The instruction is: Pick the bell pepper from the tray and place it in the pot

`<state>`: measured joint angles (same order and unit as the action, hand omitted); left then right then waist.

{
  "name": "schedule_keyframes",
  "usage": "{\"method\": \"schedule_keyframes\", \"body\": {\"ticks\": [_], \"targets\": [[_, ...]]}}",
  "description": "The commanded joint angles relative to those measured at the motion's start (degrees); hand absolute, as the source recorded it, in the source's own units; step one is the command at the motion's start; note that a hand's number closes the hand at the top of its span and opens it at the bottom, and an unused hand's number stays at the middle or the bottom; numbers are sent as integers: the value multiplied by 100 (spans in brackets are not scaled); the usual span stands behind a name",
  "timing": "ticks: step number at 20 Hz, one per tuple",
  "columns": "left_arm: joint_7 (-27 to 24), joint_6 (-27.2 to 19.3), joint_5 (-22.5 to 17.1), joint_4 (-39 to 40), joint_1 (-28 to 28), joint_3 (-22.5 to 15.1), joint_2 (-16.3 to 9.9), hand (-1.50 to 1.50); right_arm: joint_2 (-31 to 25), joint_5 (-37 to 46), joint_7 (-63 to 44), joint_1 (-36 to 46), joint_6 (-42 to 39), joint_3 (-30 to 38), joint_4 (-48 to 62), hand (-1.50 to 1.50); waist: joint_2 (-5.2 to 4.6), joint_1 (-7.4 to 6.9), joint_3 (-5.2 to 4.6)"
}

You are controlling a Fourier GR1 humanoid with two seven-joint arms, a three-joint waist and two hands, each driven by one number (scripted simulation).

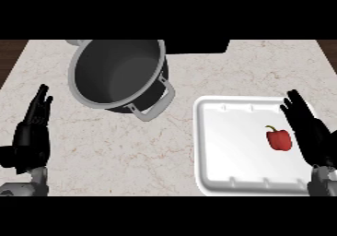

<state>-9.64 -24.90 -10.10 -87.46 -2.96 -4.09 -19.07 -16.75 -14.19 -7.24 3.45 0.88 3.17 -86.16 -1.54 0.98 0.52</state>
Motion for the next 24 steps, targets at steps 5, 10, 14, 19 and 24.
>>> {"method": "schedule_keyframes", "body": {"ticks": [5,10,14,19,24], "targets": [[1442,390,550,581,61,-127,-1093,0,-79,882,1188,247,410,16,-175,150,160,-97,-33],[1879,513,342,1105,244,-185,-916,0,-202,2408,1674,162,2854,904,-373,-150,144,209,-42],[2442,653,371,918,-8,-281,-1014,0,705,3257,2530,-795,3694,136,-882,-150,176,46,-48],[3141,749,473,710,-394,-238,-1220,0,565,4670,1143,-1815,3626,-623,-1933,-150,177,3,-62],[3042,837,453,545,-228,-171,-1333,0,70,5949,-803,-2149,2727,-499,-2457,-150,172,-58,-84]]}}
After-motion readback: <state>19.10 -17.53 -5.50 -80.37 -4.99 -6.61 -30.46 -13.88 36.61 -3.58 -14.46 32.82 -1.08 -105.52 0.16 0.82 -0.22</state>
